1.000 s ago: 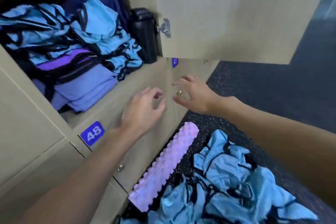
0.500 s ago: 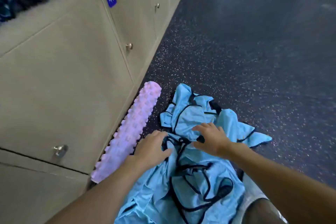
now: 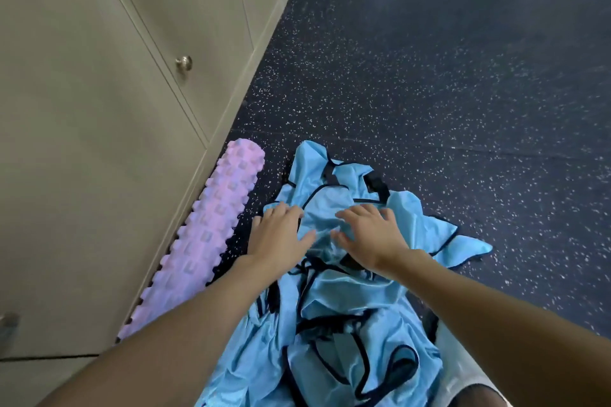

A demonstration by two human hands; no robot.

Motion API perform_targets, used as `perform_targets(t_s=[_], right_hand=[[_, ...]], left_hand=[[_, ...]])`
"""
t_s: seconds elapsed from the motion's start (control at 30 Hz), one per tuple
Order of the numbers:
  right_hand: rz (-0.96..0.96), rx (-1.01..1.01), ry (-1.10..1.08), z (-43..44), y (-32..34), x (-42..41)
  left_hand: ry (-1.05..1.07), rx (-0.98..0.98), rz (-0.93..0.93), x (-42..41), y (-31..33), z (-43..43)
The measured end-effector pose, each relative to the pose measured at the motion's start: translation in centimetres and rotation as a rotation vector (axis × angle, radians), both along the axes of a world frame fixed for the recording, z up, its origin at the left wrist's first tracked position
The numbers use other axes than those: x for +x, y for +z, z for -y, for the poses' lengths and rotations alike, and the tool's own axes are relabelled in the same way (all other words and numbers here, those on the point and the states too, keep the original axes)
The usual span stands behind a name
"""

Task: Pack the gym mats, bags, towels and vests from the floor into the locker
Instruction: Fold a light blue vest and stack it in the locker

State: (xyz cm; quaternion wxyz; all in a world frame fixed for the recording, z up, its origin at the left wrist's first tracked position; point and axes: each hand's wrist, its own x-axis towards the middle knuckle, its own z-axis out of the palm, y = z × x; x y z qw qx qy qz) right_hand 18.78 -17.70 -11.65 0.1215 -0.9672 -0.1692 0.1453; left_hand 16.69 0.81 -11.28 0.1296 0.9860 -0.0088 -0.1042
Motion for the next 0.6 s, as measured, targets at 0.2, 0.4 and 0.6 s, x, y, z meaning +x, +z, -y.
perform_targets(t_s=[0.2, 0.4, 0.6], right_hand=[[-0.04, 0.084, -0.085, -0.3, -2.7, 5.1], [-0.127, 0.126, -0.081, -0.6, -4.4, 7.5], [-0.046, 0.283, -0.226, 1.1, -5.1, 7.4]], left_hand=[[-0.004, -0.064, 0.019, 5.8, -2.3, 0.2], [0.034, -0.069, 0.011, 8.8, -5.2, -1.8], [0.215, -0.205, -0.047, 8.2, -6.1, -3.9]])
